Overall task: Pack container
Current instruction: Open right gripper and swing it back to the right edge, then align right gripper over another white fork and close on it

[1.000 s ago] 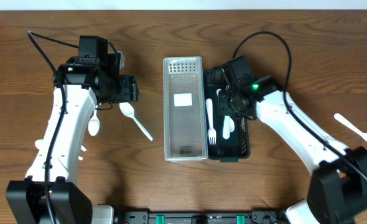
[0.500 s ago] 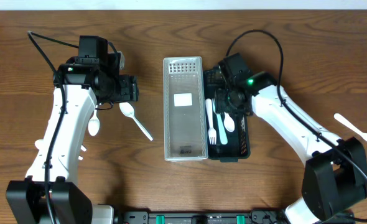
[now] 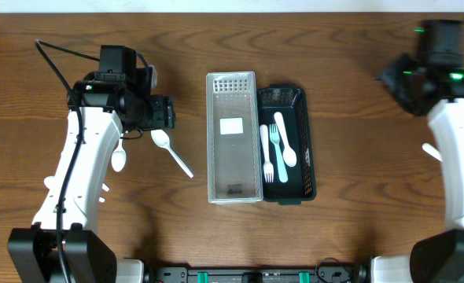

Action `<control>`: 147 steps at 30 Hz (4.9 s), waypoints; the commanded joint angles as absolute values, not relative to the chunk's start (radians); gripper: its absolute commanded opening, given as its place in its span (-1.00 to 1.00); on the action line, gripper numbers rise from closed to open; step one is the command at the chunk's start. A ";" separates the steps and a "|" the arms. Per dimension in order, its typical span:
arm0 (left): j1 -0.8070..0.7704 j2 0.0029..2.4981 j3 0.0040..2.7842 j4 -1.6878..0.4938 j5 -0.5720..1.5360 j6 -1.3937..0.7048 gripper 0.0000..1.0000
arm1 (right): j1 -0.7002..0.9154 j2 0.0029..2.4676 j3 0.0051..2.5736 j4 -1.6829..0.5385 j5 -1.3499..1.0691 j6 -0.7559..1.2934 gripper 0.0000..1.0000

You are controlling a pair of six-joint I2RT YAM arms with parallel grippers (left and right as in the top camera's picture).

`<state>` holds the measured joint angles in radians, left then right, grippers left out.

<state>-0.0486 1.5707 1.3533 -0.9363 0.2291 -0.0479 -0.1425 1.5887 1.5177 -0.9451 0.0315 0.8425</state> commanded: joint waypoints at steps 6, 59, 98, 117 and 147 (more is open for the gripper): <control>-0.049 1.552 1.377 -0.941 0.220 -0.038 0.54 | -0.445 1.590 1.514 -0.957 0.043 1.171 0.98; -0.049 1.552 1.377 -0.941 0.220 -0.038 0.54 | -0.839 2.106 1.392 -0.834 0.150 1.240 0.99; -0.049 1.552 1.377 -0.941 0.221 -0.038 0.54 | -0.765 2.108 1.392 -0.808 0.099 1.203 0.31; -0.049 1.552 1.377 -0.941 0.221 -0.038 0.54 | -0.774 2.108 1.392 -0.805 0.131 1.203 0.27; -0.049 1.552 1.377 -0.941 0.220 -0.038 0.54 | -0.789 2.108 1.392 -0.800 0.130 1.203 -0.59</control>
